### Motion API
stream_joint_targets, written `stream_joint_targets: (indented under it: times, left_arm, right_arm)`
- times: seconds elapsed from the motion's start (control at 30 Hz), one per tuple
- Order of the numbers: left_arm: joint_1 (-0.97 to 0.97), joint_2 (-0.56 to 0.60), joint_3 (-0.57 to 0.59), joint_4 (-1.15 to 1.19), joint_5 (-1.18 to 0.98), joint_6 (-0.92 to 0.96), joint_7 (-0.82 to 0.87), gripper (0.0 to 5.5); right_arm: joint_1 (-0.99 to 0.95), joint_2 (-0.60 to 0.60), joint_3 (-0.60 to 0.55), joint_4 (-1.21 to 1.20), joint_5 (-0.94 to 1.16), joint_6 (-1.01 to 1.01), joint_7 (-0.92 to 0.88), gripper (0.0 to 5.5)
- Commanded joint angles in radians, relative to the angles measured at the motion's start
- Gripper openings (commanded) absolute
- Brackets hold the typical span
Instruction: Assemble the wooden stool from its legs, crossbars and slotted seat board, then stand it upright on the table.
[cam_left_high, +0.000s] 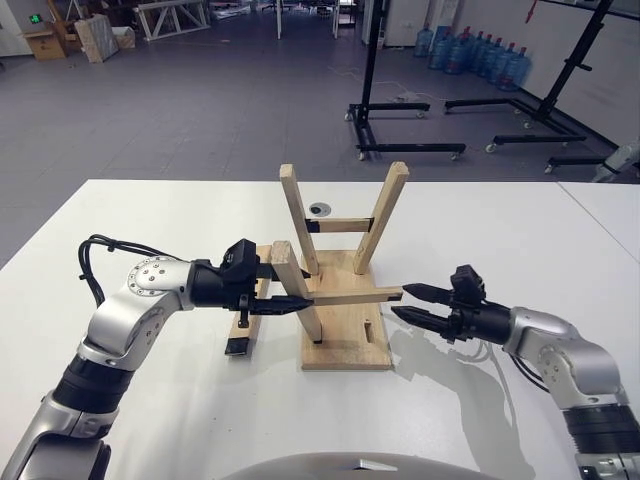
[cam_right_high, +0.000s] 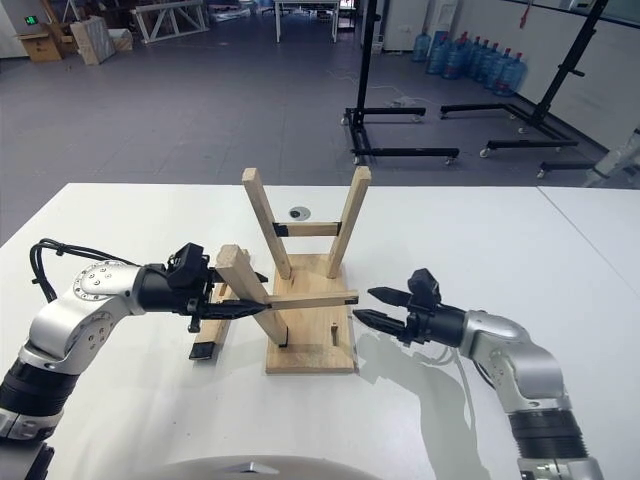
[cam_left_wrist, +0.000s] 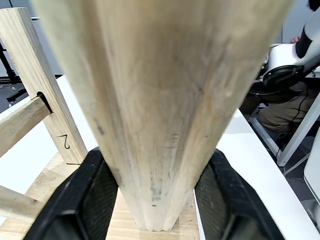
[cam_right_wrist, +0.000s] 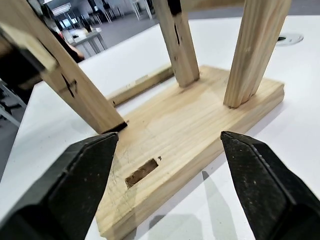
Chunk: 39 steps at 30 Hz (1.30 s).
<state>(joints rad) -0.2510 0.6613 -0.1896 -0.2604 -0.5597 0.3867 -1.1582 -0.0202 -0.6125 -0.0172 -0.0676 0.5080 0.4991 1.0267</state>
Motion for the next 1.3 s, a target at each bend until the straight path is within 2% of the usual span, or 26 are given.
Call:
stream_joint_targets:
  times: [0.03,0.13,0.3,0.6,0.97,1.03,1.3]
  left_arm:
    - [0.067,0.024,-0.085,0.037,0.081,0.062,0.014,2.04]
    - [0.08,0.015,-0.105,0.046,0.091,0.048,0.026,2.04]
    - [0.106,0.005,-0.139,0.086,0.125,0.007,0.048,2.04]
    - [0.178,0.033,-0.213,0.132,0.175,-0.053,0.034,2.04]
    - [0.184,0.059,-0.175,0.138,0.132,-0.066,0.03,2.04]
    - [0.168,0.048,-0.149,0.125,0.097,-0.046,0.042,2.52]
    - [0.178,0.004,-0.031,0.089,0.093,-0.014,0.132,3.89]
  right_arm:
    - [-0.027,0.038,0.086,0.048,-0.084,-0.044,-0.03,3.78]
    - [-0.065,0.04,0.189,0.137,-0.215,-0.045,-0.076,3.78]
    - [-0.066,0.01,0.255,0.161,-0.244,0.039,-0.063,3.78]
    - [-0.054,-0.021,0.273,0.051,-0.204,0.155,-0.084,3.78]
    - [-0.043,-0.045,0.256,0.002,-0.181,0.197,-0.091,3.78]
    - [-0.04,-0.04,0.258,0.01,-0.184,0.19,-0.096,3.78]
    - [-0.043,-0.013,0.258,0.043,-0.189,0.158,-0.119,3.78]
